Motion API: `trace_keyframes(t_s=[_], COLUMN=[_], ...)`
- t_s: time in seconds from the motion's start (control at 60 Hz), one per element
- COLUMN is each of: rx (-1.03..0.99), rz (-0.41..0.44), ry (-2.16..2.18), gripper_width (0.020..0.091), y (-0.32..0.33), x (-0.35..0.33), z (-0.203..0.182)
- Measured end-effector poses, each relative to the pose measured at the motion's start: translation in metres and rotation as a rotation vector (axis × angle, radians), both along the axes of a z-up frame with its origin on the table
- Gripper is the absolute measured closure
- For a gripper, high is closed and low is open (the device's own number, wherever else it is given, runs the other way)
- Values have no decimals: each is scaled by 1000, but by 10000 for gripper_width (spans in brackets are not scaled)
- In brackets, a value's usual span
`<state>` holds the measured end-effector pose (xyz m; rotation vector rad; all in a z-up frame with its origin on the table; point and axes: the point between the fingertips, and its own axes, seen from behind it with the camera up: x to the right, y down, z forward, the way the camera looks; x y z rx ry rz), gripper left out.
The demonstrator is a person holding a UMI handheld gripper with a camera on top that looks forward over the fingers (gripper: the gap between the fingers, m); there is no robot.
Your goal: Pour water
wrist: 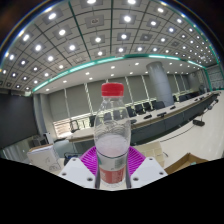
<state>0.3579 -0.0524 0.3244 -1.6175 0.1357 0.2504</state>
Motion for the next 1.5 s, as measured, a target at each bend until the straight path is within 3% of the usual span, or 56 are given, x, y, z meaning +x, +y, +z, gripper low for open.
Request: trace_keyframes(t_s=[0.133,0.2,0.217,0.35,0.583,0.667,0.817,0.85,0.883,0.933,1.0,1.2,1.5], rx=[-49,-101,-110,-192,-275,-236,-246,-260,-269,-294,-315,-385,-518], rz=[-64,-65,-65,-54,-62,-79,-88,-85,-80,-88,-118,-207,-284], ry=[-169,-213,-221,-244,-232,-217,-254,-243,-229,-215,-209,-222,-143], gripper_width=[760,761,760,761,753,740,542,414,228,289,238,249,248], y=[6,8,15,16,10,3,0,-3,-5,-6,-21,-72,-231], x=[58,74,81,104,118,118,116,114,111,111,112,98,3], z=[-53,-88,-112,-175,-249,-246,-248,-249,-249,-249,-239,-192,-98])
